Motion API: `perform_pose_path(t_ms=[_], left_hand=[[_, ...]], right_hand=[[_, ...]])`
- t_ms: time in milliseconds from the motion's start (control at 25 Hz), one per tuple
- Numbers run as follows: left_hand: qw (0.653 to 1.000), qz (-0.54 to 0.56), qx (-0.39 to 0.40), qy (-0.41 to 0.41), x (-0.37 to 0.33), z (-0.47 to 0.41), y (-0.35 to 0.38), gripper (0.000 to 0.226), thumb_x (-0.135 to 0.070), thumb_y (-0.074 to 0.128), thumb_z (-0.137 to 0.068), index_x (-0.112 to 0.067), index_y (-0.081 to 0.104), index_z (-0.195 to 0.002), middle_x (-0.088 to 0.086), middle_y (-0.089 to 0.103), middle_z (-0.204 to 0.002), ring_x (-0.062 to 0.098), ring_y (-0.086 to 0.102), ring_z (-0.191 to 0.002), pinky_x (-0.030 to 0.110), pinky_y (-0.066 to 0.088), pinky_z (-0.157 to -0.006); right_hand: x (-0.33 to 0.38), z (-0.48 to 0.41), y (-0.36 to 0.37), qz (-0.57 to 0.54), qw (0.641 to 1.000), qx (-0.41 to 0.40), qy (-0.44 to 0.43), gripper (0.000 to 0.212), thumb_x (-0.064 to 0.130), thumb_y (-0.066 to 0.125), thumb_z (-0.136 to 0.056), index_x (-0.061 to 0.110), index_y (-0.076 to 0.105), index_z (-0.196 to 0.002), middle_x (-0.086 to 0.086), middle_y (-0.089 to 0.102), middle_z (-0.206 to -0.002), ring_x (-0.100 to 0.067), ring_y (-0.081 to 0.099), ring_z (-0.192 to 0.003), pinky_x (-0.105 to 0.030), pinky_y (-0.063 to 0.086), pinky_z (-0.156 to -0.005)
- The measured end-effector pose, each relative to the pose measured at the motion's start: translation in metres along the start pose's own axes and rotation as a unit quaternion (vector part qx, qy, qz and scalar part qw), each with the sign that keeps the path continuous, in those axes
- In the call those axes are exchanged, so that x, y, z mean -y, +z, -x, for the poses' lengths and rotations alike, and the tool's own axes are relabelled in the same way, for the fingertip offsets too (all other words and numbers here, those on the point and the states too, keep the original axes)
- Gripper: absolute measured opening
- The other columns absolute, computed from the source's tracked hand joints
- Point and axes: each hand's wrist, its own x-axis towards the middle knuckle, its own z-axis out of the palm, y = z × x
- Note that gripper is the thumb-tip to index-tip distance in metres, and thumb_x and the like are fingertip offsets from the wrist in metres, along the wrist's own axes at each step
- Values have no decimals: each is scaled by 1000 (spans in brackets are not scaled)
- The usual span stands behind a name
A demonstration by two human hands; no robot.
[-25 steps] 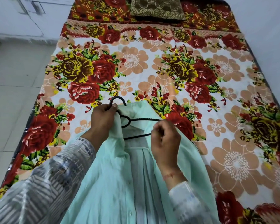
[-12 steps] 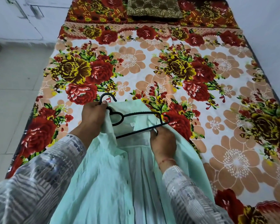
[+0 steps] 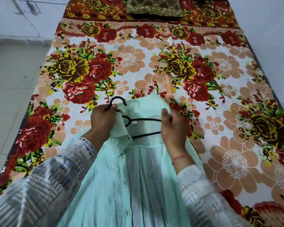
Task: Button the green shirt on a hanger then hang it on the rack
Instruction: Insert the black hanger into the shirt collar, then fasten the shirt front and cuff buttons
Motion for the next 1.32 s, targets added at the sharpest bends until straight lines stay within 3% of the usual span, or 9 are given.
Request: perform_pose_path(t_ms=[160,320,440,560,640,760,960,1160,1320], left_hand=[[999,48,9,-1,-5,-6,24,31,-37,63,-106,-22,71,-132,8,73,-117,32,69,-101,39,54,-81],[998,-9,38,57,20,19,13,61,-27,70,-103,-34,47,-159,-2,55,-157,24,66,-129,45,55,-108],[981,-146,6,125,48,49,1,69,-27,86,-86,-29,53,-146,1,70,-120,23,74,-94,37,58,-80],[963,-239,54,116,69,83,-5,66,-31,92,-78,-22,52,-130,-2,68,-82,28,70,-79,34,46,-64],[943,-300,65,124,85,99,-14,64,-39,91,-76,-23,50,-122,-1,69,-84,31,68,-80,35,43,-63],[924,-342,86,149,105,116,-25,55,-40,91,-75,-19,53,-110,-1,70,-81,30,67,-75,35,39,-61],[946,-262,137,132,104,127,-36,24,-14,85,-78,-23,69,-94,-7,72,-79,20,70,-77,31,50,-69],[909,-263,307,98,121,153,-67,16,-12,81,-82,-24,73,-88,-7,72,-72,9,67,-61,41,63,-74],[924,-277,221,143,134,189,-81,35,-40,90,-79,-28,58,-86,-7,63,-67,5,55,-57,19,44,-56]], right_hand=[[3,60,52,104,948,279,-113,39,43,68,-92,22,60,-124,-5,73,-112,-27,70,-104,-38,57,-87],[-9,66,66,-22,965,256,-56,52,12,59,-94,23,56,-144,-2,67,-138,-19,65,-126,-37,52,-109],[-11,61,69,-45,974,222,14,60,9,57,-96,17,48,-154,-8,58,-150,-20,60,-135,-40,46,-118],[-11,62,56,-3,995,98,-22,40,1,63,-90,15,71,-127,-7,69,-120,-20,70,-104,-35,56,-98],[-15,78,41,65,993,68,-66,19,9,72,-85,18,76,-102,-3,72,-99,-21,70,-90,-31,56,-84],[-27,118,29,162,967,190,-46,16,27,75,-80,20,71,-94,-3,73,-91,-26,70,-88,-37,58,-77],[-28,132,38,132,979,146,-51,21,11,67,-80,17,48,-73,-6,55,-66,-29,56,-65,-35,39,-61],[-31,155,30,79,984,157,-8,17,10,71,-88,9,74,-104,-8,76,-93,-26,71,-86,-33,56,-84],[-46,204,-10,122,989,62,-55,16,24,67,-87,20,68,-102,1,65,-98,-22,66,-85,-35,56,-75]])
